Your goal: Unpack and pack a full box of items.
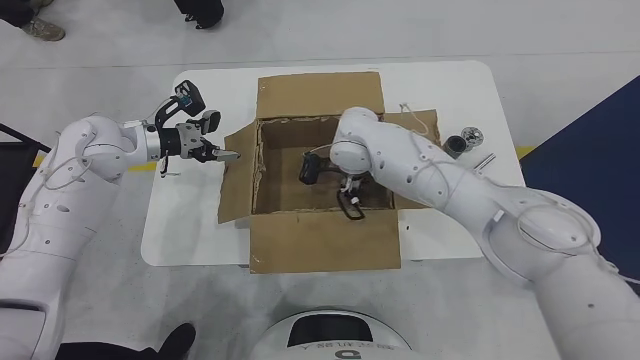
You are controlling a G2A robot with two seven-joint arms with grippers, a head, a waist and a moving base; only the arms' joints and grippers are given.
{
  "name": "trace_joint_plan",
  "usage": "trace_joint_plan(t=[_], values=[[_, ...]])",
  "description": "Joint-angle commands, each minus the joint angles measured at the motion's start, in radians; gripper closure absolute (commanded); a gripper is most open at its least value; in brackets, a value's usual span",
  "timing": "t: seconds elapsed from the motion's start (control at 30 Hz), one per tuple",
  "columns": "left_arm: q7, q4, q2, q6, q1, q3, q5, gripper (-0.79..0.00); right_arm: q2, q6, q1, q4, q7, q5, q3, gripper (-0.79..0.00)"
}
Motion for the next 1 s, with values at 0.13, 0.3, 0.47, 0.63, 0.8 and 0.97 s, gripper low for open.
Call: trace_joint_plan(t=[0.13,0.3,0.47,0.63,0.8,0.97], values=[[0.0,0.0,0.0,0.0,0.0,0.0,0.0,-0.785,0.044,-0.021,-0.004,-0.05,-0.021,0.021,0.0,-0.443],[0.0,0.0,0.0,0.0,0.0,0.0,0.0,-0.785,0.075,-0.001,-0.018,-0.08,-0.001,0.052,0.0,-0.468],[0.0,0.0,0.0,0.0,0.0,0.0,0.0,-0.785,0.087,0.032,-0.034,-0.087,0.032,0.073,0.0,-0.428],[0.0,0.0,0.0,0.0,0.0,0.0,0.0,-0.785,0.077,0.061,-0.033,-0.075,0.061,0.074,0.0,-0.305],[0.0,0.0,0.0,0.0,0.0,0.0,0.0,-0.785,0.056,0.07,-0.024,-0.045,0.07,0.065,0.0,-0.145],[0.0,0.0,0.0,0.0,0.0,0.0,0.0,-0.785,0.037,0.054,-0.01,-0.024,0.054,0.058,0.0,0.0]])
